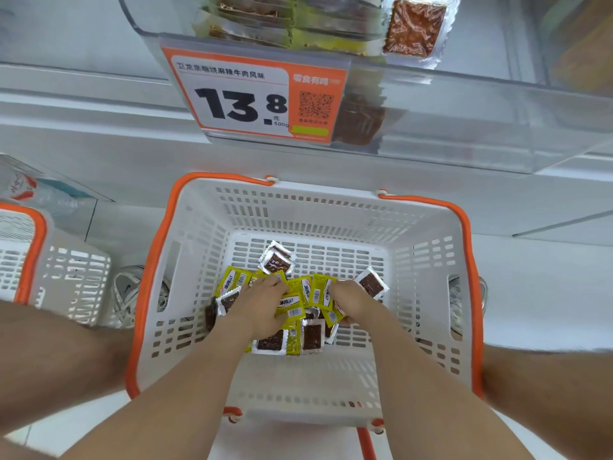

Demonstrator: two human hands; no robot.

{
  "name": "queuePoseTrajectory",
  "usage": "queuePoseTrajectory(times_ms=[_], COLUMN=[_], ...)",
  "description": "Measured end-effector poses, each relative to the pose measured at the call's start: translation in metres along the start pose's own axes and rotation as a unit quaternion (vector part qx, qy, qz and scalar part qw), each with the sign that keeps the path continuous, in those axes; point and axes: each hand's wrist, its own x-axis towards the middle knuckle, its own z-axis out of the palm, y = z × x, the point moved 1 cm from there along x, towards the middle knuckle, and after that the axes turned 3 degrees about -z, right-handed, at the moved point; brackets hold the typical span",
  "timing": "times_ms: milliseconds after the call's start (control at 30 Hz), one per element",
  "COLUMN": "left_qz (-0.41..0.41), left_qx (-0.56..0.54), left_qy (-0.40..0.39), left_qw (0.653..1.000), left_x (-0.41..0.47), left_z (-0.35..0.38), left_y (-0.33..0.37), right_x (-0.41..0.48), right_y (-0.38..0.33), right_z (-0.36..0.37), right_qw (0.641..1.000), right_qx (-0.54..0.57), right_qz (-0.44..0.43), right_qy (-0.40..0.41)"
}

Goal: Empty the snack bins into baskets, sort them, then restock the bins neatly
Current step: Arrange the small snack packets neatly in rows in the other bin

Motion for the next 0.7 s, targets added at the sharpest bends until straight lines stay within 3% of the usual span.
queuePoseTrajectory(times_ms=[233,467,700], left_qz=[-0.014,-0.041,-0.007], left_qx=[-0.04,-0.321,-0.316], left_qy=[-0.005,0.034,0.037], left_qw=[0.999,0.946,0.948], left_x=[0.001,-0.008,-0.039], left_z=[-0.003,-0.045,-0.13], left_y=[-0.007,-0.009,0.01], right_x=[0.005,-0.025,-0.08], right_y=[0.001,-0.038,-0.102], right_z=[-0.004,-0.018,-0.04], right_qw=[0.987,0.962,0.922], right_qx=[-0.099,-0.176,-0.229], right_qz=[-0.106,-0.195,-0.305], right_qy=[0.071,0.079,0.071])
